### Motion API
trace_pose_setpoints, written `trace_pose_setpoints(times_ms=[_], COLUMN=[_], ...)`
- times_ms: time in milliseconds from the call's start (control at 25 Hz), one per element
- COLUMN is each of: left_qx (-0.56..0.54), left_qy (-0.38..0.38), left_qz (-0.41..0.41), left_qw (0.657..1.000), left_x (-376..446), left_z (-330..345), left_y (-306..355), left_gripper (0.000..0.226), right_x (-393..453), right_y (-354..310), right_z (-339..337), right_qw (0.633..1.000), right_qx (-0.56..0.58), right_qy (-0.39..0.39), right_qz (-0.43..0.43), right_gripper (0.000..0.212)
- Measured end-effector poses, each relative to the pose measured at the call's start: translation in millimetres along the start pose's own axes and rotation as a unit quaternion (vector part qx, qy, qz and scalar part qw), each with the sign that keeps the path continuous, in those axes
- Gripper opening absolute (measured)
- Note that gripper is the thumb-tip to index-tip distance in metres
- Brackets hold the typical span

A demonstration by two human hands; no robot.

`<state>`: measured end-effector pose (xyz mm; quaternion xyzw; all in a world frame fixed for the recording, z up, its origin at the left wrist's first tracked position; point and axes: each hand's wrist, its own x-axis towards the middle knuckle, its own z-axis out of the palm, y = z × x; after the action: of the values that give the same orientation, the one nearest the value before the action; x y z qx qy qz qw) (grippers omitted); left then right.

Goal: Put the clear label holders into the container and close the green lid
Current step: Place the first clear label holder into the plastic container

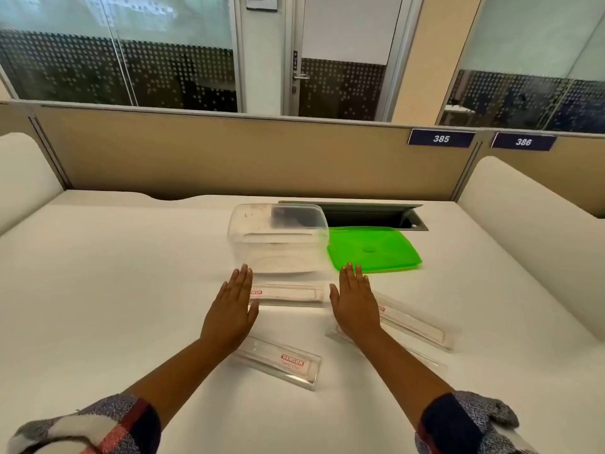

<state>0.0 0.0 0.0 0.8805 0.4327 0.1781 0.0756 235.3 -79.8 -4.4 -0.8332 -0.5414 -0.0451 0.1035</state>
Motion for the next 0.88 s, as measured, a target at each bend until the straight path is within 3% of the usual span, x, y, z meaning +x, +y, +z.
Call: trace_pose_setpoints(times_ms=[120,240,320,400,520,680,880], left_qx=[-0.002,-0.001,-0.007,-0.006,-0.013,-0.001,-0.004], left_qy=[0.016,0.032,0.039,0.039,0.042,0.067,0.081], left_qz=[-0.017,-0.044,-0.057,-0.066,-0.084,-0.091,-0.09], left_qw=[1.0,0.999,0.998,0.997,0.996,0.994,0.993], left_x=[-0.2,-3.4,-7.3,-9.7,-10.8,-14.1,-15.2], left_z=[4.1,5.8,7.5,8.8,8.5,8.2,5.0], left_y=[-1.5,0.3,1.0,1.8,2.9,3.8,6.8], left_gripper=[0.101,0.099,0.096,0.092,0.076,0.065,0.058], right_x=[-1.6,-0.7,-3.2,-6.1,-10.6,-8.6,-5.4], right_y=[2.3,2.6,1.5,3.1,1.4,1.4,3.0], right_z=[1.9,-3.3,-11.8,-16.8,-22.2,-23.4,-21.4], right_qw=[0.998,0.999,0.996,0.986,0.97,0.975,0.983], right_qx=[-0.006,-0.01,-0.04,-0.109,-0.169,-0.149,-0.096], right_qy=[0.059,-0.018,-0.066,-0.1,-0.108,-0.097,-0.115], right_qz=[-0.007,-0.044,-0.046,-0.079,-0.135,-0.135,-0.103], right_gripper=[0.089,0.097,0.081,0.047,0.061,0.065,0.043])
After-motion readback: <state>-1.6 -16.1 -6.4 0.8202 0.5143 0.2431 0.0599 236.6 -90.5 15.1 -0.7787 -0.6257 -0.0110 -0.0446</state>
